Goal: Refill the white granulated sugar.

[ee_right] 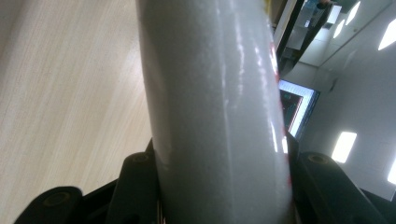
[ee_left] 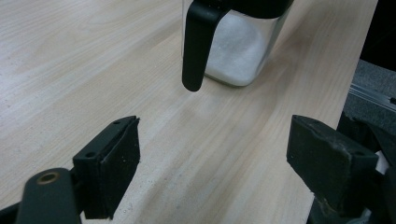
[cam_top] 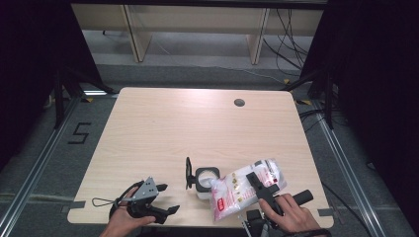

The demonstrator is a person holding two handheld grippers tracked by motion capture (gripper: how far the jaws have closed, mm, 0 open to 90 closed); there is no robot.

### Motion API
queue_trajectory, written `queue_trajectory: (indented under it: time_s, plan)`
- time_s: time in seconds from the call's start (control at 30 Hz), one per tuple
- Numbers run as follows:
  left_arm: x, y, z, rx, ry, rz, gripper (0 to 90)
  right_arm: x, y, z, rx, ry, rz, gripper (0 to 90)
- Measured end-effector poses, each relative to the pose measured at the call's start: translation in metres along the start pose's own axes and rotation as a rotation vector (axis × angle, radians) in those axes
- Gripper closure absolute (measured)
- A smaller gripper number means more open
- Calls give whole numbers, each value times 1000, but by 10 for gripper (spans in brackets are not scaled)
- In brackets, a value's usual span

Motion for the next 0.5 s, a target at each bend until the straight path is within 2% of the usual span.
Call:
queue_trajectory:
  time_s: [0.5]
  plan:
    - [0, 0, 0, 1, -4, 0, 168, -1, 1, 2, 2, 28, -11, 584]
Point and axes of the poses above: each handheld gripper's, and its own axes: y roughly backward along the jaws, x roughly out of its top, z roughly to its right, the point moved 2 cm from there along -y, roughly forward along the jaws, and after that the axes turned 14 degrees about y, right-handed, at the moved point
